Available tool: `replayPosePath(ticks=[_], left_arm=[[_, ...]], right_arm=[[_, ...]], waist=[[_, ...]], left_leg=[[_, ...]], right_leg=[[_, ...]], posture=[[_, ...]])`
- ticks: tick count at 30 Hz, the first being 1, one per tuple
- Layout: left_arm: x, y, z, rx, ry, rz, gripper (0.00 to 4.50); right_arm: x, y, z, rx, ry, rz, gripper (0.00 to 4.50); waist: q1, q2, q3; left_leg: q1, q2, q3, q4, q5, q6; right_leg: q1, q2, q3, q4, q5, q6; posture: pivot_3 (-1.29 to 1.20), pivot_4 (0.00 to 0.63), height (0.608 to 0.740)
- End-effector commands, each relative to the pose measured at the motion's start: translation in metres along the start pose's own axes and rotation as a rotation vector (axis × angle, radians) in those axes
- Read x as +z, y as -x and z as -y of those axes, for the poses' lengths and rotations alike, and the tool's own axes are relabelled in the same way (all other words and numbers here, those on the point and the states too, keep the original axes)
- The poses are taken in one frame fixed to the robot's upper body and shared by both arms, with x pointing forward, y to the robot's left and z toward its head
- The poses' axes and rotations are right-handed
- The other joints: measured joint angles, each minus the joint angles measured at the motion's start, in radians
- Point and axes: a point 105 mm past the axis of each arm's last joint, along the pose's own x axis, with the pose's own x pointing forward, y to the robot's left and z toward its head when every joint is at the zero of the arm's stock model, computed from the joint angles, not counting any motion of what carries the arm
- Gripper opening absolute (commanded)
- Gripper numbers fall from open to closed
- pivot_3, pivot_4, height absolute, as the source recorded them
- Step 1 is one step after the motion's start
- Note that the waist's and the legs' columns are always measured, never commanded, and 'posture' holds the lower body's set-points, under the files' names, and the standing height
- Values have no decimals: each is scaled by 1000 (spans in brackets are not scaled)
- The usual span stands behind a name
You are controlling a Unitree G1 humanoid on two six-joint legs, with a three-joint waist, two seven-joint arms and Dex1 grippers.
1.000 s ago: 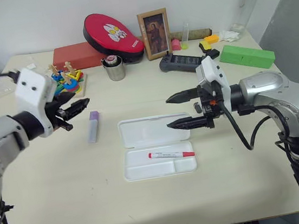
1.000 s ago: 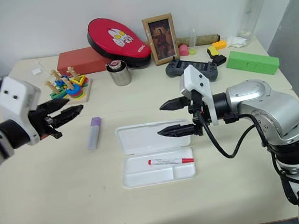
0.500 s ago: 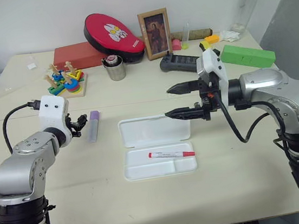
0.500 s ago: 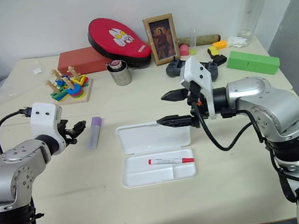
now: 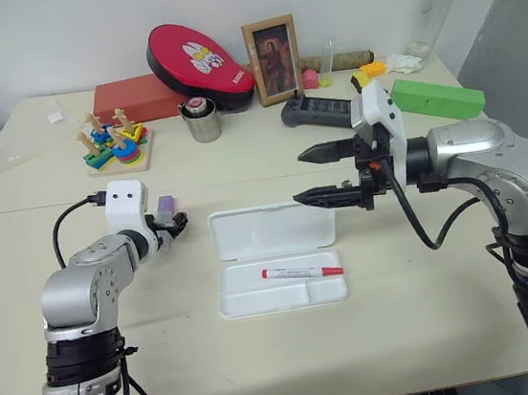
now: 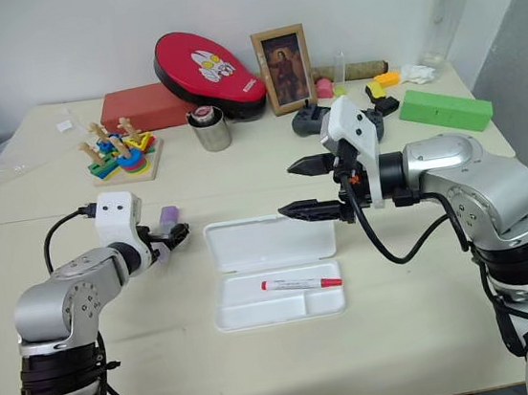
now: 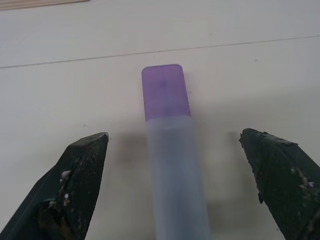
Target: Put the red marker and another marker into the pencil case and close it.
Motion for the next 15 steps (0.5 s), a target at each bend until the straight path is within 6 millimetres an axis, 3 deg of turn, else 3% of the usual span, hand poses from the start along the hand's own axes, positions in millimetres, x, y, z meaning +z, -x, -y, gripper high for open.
replayPosePath(ticks=[1, 7, 15], left_arm=[[2, -1, -4, 14, 49, 0, 4467], [-5, -3, -9, 20, 70, -26, 4467], [-7, -5, -13, 38, 41, -32, 3078]], right_arm=[[12, 5, -4, -5, 43, 31, 3618], [11, 5, -4, -6, 41, 27, 3618], [11, 5, -4, -9, 40, 28, 3618]], waist=[[0, 0, 0], [0, 0, 0], [-2, 0, 0]], left_leg=[[0, 0, 0, 0, 0, 0], [0, 0, 0, 1, 0, 0], [0, 0, 0, 2, 0, 0]], right_leg=[[0, 0, 0, 0, 0, 0], [0, 0, 0, 1, 0, 0], [0, 0, 0, 3, 0, 0]], posture=[[0, 150, 740], [0, 150, 740], [0, 150, 740]])
